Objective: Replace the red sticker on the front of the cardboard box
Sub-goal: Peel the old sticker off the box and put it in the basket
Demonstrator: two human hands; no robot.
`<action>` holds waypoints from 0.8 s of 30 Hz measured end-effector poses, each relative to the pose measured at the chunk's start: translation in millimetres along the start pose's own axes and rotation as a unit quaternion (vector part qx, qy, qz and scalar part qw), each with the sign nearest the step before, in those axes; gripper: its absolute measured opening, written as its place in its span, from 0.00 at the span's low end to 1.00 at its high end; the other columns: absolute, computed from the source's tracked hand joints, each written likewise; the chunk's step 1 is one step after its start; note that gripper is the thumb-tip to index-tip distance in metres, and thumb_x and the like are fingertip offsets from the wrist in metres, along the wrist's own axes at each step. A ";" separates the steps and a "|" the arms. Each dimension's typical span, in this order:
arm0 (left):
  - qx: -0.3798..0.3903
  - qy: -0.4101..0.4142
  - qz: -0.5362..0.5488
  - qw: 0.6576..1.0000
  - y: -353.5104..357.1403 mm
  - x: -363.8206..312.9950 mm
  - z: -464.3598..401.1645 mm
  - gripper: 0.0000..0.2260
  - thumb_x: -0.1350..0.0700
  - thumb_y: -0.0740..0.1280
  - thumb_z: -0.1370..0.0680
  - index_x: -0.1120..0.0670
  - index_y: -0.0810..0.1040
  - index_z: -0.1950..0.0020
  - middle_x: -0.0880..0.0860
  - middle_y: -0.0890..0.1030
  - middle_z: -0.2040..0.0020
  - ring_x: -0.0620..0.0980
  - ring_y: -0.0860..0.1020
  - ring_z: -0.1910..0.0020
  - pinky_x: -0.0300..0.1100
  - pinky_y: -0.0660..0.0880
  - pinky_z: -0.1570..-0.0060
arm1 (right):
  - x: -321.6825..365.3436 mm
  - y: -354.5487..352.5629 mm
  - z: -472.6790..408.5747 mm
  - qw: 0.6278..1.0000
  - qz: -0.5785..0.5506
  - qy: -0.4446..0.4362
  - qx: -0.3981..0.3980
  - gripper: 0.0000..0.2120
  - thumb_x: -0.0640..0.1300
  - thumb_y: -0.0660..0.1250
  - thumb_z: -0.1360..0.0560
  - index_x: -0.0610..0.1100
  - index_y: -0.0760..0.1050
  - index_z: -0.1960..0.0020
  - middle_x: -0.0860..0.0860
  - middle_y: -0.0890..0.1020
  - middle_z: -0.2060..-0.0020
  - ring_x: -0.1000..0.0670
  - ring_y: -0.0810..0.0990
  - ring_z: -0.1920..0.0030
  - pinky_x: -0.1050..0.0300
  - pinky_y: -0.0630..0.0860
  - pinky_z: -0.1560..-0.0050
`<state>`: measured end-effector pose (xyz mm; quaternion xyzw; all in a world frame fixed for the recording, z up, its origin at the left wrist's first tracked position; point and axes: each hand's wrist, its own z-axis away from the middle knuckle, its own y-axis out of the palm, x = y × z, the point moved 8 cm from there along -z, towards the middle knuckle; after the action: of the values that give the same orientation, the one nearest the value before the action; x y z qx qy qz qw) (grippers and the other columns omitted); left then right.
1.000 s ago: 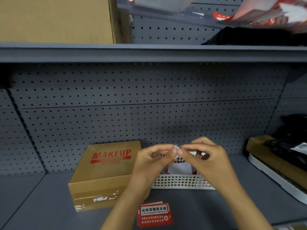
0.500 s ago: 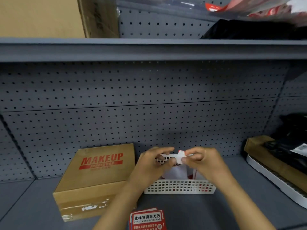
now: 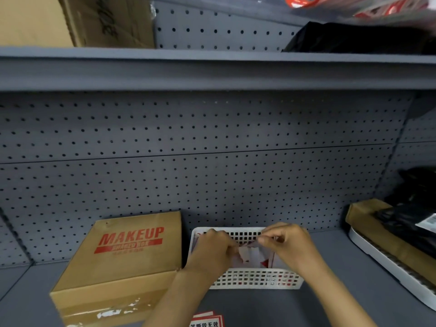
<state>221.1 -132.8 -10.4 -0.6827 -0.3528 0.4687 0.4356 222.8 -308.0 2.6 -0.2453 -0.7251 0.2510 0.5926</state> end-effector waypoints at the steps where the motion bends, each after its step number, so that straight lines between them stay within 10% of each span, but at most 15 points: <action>1: 0.016 0.002 0.004 1.000 3.6 -1.9 0.4 0.12 0.58 0.62 0.24 0.50 0.85 0.52 0.49 0.86 0.51 0.52 0.79 0.49 0.42 0.74 0.49 | -1.5 2.2 -0.5 1.000 0.008 -0.001 0.002 0.03 0.48 0.76 0.28 0.56 0.87 0.57 0.61 0.86 0.58 0.62 0.83 0.54 0.56 0.80 0.45; 9: 0.008 -0.040 -0.006 0.999 -5.7 -2.8 -5.5 0.09 0.50 0.74 0.32 0.49 0.85 0.54 0.47 0.86 0.55 0.48 0.82 0.54 0.42 0.79 0.50 | -7.4 16.7 1.9 1.000 0.020 -0.002 0.013 0.08 0.49 0.74 0.30 0.61 0.85 0.54 0.64 0.87 0.59 0.64 0.83 0.55 0.57 0.82 0.49; 14: -0.004 0.002 0.023 1.000 -11.8 -13.2 -0.1 0.19 0.60 0.66 0.28 0.42 0.83 0.42 0.43 0.81 0.47 0.41 0.77 0.52 0.22 0.60 0.64 | 9.1 15.3 8.6 0.996 0.084 -0.040 -0.008 0.10 0.61 0.74 0.33 0.63 0.85 0.52 0.65 0.84 0.59 0.66 0.77 0.58 0.64 0.70 0.59; 24: 0.006 0.025 0.100 0.995 -12.2 -18.4 13.1 0.20 0.60 0.64 0.28 0.42 0.85 0.43 0.41 0.77 0.54 0.41 0.74 0.54 0.41 0.76 0.46 | 33.3 11.9 14.3 0.965 0.239 -0.090 -0.063 0.05 0.52 0.71 0.28 0.57 0.86 0.57 0.59 0.86 0.58 0.54 0.79 0.52 0.57 0.75 0.60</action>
<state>202.0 -141.2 4.6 -0.7232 -0.2689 0.4950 0.3996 203.5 -278.4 16.8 -0.4244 -0.7099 0.3603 0.4313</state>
